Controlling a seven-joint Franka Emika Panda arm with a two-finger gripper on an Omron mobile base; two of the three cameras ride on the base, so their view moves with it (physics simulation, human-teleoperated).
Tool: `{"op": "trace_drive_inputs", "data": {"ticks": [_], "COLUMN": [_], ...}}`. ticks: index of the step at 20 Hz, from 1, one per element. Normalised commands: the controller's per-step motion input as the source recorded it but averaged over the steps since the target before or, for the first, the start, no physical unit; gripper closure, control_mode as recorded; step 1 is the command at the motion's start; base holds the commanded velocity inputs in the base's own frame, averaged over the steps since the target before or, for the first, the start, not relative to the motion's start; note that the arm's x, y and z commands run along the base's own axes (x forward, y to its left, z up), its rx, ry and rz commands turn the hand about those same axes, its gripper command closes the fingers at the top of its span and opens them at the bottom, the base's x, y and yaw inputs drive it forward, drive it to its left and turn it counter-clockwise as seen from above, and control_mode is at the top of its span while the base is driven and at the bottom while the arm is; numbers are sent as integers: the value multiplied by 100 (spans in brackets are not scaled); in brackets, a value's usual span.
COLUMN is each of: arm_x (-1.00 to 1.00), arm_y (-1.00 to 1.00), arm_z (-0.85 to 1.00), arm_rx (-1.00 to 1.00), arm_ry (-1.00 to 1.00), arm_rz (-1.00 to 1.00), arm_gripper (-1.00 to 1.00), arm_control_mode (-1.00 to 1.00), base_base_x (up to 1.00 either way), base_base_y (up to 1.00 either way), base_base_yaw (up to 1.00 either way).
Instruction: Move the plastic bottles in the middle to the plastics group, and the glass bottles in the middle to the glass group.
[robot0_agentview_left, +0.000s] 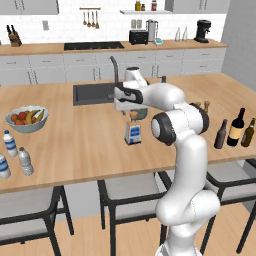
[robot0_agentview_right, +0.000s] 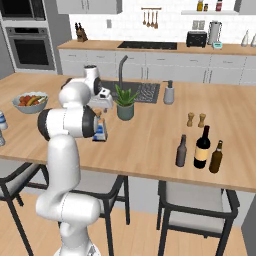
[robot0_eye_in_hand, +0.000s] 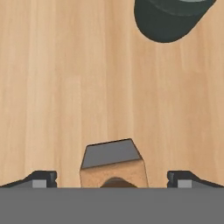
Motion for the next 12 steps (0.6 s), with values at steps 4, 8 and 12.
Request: {"op": "trace_drive_inputs", "data": {"ticks": [4, 8, 12], "arm_x": [-14, -21, -5], "arm_y": [0, -1, -14], "arm_z": [6, 1, -7], "arm_rx": [0, 0, 0], "arm_ry": [0, 0, 0], "arm_rz": [0, 0, 0], "arm_gripper": [-100, -100, -100], "arm_control_mode": [-100, -100, -100], "base_base_x": [0, 0, 0], "base_base_y": [0, 0, 0], "base_base_yaw": [0, 0, 0]}}
